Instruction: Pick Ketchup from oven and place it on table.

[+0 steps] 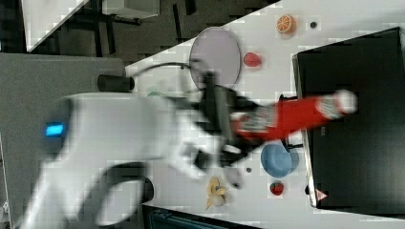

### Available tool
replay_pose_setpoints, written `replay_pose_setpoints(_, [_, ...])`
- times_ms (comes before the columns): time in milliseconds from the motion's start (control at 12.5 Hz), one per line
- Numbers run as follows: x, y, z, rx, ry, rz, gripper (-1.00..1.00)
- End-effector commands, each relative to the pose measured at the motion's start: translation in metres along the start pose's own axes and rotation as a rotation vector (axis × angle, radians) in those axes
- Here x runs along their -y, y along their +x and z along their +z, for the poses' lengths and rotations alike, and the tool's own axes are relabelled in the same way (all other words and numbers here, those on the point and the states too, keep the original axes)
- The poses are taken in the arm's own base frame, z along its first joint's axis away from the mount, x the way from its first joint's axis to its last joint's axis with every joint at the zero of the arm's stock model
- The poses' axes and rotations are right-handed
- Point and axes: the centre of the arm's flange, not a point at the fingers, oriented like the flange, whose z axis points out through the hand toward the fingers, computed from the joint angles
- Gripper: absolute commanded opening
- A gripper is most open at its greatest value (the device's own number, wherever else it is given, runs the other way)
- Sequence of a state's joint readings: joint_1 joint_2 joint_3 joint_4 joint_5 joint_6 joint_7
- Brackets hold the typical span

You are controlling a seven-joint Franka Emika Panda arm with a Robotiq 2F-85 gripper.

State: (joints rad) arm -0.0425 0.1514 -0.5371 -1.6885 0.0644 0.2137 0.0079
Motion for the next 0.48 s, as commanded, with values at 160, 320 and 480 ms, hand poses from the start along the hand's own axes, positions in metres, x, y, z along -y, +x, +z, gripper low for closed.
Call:
replay_pose_setpoints(160, [0.076,-0.125,-0.045,-0.013,0.073,-0.352,0.29])
replay_pose_setpoints(320, [0.097,-0.172,-0.036,0.006,0.057,-0.443,0.29])
replay_pose_setpoints(480, [0.11,-0.212,-0.019,0.028,0.032,-0.516,0.29])
